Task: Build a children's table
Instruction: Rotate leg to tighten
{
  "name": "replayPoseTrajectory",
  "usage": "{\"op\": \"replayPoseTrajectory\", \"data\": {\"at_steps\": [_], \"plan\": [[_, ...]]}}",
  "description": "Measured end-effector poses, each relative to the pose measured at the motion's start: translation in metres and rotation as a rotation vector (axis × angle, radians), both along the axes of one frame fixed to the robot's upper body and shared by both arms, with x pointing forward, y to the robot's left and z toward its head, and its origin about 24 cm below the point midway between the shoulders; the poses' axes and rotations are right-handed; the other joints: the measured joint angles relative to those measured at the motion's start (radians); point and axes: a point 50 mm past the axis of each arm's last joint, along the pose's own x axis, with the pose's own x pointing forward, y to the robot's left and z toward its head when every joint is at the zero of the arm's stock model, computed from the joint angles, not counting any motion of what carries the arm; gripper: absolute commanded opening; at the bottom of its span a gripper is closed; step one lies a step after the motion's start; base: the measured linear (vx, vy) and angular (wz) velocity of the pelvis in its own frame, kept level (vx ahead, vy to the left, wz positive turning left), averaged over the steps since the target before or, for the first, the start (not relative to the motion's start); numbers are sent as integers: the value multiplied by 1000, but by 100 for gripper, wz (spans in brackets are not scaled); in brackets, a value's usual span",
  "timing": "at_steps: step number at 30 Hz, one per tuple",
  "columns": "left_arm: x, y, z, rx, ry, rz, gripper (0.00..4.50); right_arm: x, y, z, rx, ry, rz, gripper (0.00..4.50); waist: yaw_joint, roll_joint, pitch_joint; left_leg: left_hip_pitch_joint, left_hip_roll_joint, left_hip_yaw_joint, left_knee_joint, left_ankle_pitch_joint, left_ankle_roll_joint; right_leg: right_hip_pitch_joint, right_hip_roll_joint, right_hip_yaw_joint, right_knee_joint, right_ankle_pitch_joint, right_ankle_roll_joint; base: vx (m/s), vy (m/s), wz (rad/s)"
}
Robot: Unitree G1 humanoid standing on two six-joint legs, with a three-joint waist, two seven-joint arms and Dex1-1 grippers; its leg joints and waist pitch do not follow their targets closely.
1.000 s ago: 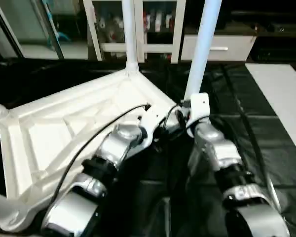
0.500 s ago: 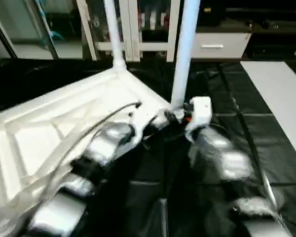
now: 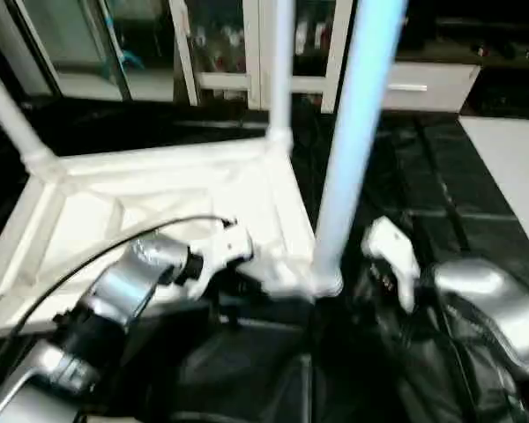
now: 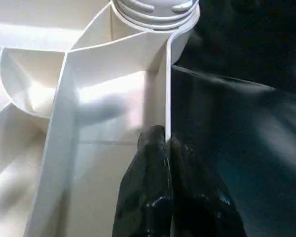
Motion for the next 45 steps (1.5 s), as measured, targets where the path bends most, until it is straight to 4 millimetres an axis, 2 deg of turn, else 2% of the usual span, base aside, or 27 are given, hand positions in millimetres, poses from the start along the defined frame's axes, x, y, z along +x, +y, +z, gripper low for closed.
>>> {"op": "replayPoseTrajectory", "data": {"at_steps": [8,13,18,19,25,32,35,39,42,45], "plan": [[-2,-3,1,-4,16,-12,0,-1,5,-4,18,20,-1,428,-7,0,0,0,0,-1,0,0,0,-1,0,-1,2,0,0,0,0,0],[-3,-4,2,-3,19,-13,0,2,8,-7,39,34,-25,371,-6,0,0,-1,0,-1,0,0,0,-1,0,-1,1,0,1,0,0,0],[-3,-4,2,-1,21,-15,0,3,7,-8,39,36,-31,342,-4,0,0,-1,0,-1,0,0,0,-1,0,-1,1,0,1,0,0,0],[-3,-4,1,0,22,-15,0,3,7,-8,38,36,-32,323,-4,0,0,-1,0,-1,0,0,0,-1,0,-1,1,0,1,0,0,0],[-4,-4,2,2,28,-17,0,3,7,-8,37,38,-32,280,-3,0,0,0,0,-1,0,0,0,0,0,-1,1,0,1,0,0,0],[-4,-4,1,5,32,-14,0,3,7,-9,46,44,-39,267,-5,0,0,0,0,-1,0,0,0,0,0,-1,1,0,1,0,0,0],[-4,-4,1,7,28,-5,0,5,10,-13,66,44,-65,266,-11,0,0,0,0,-1,0,0,0,0,1,-1,2,0,0,0,0,0],[12,-7,-2,1,-29,136,0,27,20,-21,100,-4,-295,266,-26,-1,-1,2,0,-2,3,1,-1,0,1,-1,3,0,0,0,0,0],[26,-22,-4,-11,-76,237,0,46,25,-24,110,-46,-514,266,-42,-1,-1,2,-1,-2,5,1,-1,0,1,0,3,0,0,0,0,0],[36,-36,-5,-35,-93,334,0,60,31,-27,116,-74,-687,266,-45,-1,-1,2,-1,-2,5,1,-1,0,1,0,3,0,0,0,0,0]]}}
